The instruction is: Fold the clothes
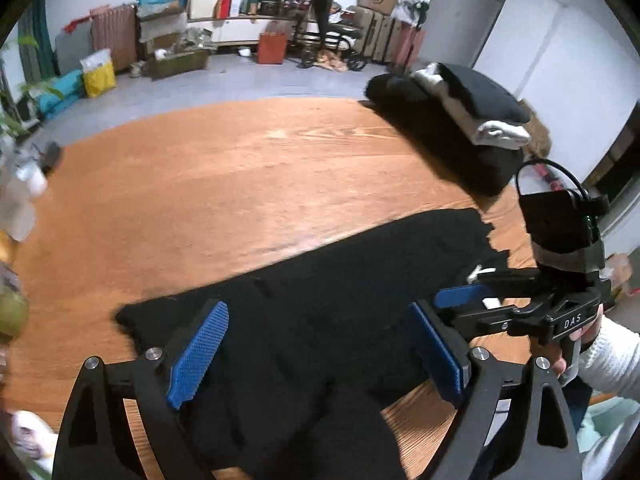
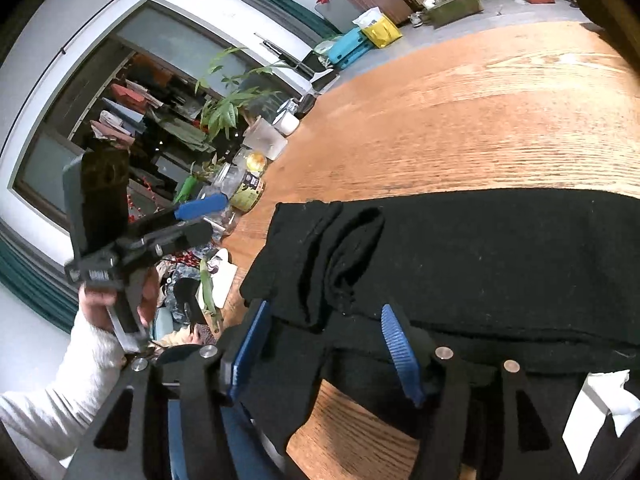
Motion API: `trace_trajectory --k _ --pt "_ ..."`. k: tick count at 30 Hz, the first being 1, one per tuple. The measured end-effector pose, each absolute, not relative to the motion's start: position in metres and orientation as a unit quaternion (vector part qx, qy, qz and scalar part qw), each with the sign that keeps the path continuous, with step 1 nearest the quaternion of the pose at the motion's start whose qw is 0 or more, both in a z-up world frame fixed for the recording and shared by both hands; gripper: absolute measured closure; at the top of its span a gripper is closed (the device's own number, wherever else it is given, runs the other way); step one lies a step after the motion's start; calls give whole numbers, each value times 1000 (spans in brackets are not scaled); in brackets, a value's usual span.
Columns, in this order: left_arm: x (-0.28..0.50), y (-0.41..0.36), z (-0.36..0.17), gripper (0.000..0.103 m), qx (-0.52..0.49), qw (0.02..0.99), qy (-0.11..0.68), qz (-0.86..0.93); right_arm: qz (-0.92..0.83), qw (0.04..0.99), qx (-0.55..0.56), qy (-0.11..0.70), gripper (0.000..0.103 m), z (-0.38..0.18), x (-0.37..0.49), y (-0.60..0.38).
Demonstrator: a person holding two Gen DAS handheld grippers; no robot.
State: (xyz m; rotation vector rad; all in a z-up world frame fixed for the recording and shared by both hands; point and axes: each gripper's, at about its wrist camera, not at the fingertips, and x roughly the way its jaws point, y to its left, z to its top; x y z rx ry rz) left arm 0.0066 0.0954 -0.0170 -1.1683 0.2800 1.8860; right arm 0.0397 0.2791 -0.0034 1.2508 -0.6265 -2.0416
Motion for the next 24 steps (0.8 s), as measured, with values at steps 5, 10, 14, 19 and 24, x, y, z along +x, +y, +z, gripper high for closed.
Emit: trace_trajectory --k 5,10,14,19,24 --pt "-21 99 -96 12 -571 350 124 732 -786 315 479 -232 38 -4 44 280" --pt "-3 27 -45 12 -501 391 -15 772 -801 312 470 -199 36 5 50 274" --pt "23 -37 -50 12 -503 366 -74 780 -807 323 476 -134 37 3 65 250" --pt "45 -75 -89 12 -535 320 -123 772 -822 304 482 -13 75 -11 98 204" --pt "65 -77 -116 13 -571 306 -80 757 -808 296 507 -47 60 -30 132 193"
